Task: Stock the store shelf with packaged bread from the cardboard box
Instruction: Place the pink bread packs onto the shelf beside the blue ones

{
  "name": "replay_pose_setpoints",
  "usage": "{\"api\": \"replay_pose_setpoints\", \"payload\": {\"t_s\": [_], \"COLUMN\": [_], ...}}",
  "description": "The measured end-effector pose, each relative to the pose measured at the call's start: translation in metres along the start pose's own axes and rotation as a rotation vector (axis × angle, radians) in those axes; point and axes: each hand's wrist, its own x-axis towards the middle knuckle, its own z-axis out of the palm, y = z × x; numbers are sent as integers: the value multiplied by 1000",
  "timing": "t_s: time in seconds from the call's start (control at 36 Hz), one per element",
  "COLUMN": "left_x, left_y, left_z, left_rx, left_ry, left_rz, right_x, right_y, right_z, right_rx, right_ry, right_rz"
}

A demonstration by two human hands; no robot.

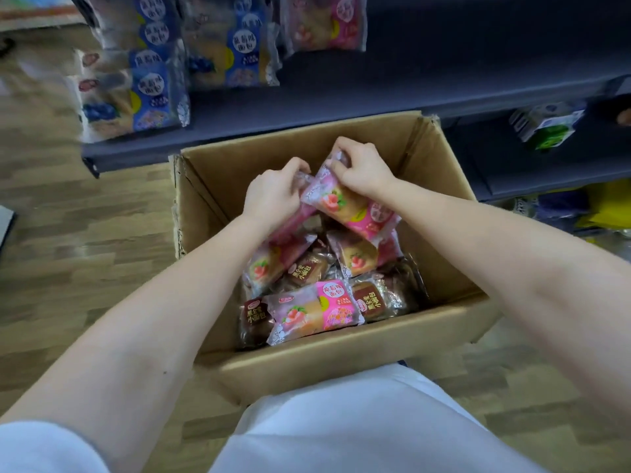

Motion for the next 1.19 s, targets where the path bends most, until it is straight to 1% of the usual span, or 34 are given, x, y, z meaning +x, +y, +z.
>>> {"api": "replay_pose_setpoints", "payload": {"t_s": [0.08,0.17,0.25,0.33,0.47,0.56,0.64,0.72,0.78,0.86,0.94,1.0,1.06,1.19], "left_x": [18,34,47,60,76,82,88,94,99,105,110,111,106,60], "left_y": [4,10,16,19,21,17,9,5,6,10,20,25,25,9], "left_z": [-24,-53,-82,-109,-142,-154,-158,-161,-167,-178,-187,-186,-177,-129], "left_rx": [-158,-208,-228,-289,-491,-597,-616,-549,-491,-504,-528,-513,-414,-160], "left_ry": [-25,-53,-60,11,152,215,238,297,382,481,449,383,265,-65], "left_rz": [-42,-34,-42,-85,-258,-346,-407,-409,-389,-308,-248,-187,-121,-50], "right_x": [11,22,33,46,64,70,77,78,78,76,73,73,74,74], "right_y": [-18,-35,-51,-68,-100,-112,-113,-110,-108,-107,-109,-109,-107,-98], "right_z": [-24,-48,-71,-91,-116,-126,-128,-127,-127,-129,-134,-138,-140,-133], "right_rx": [-11,-24,-7,-7,17,77,131,175,212,243,241,244,249,198], "right_ry": [58,97,171,246,365,402,437,459,463,491,522,541,550,559], "right_rz": [-63,-74,-76,-79,-66,-6,64,149,193,249,278,291,306,363]}}
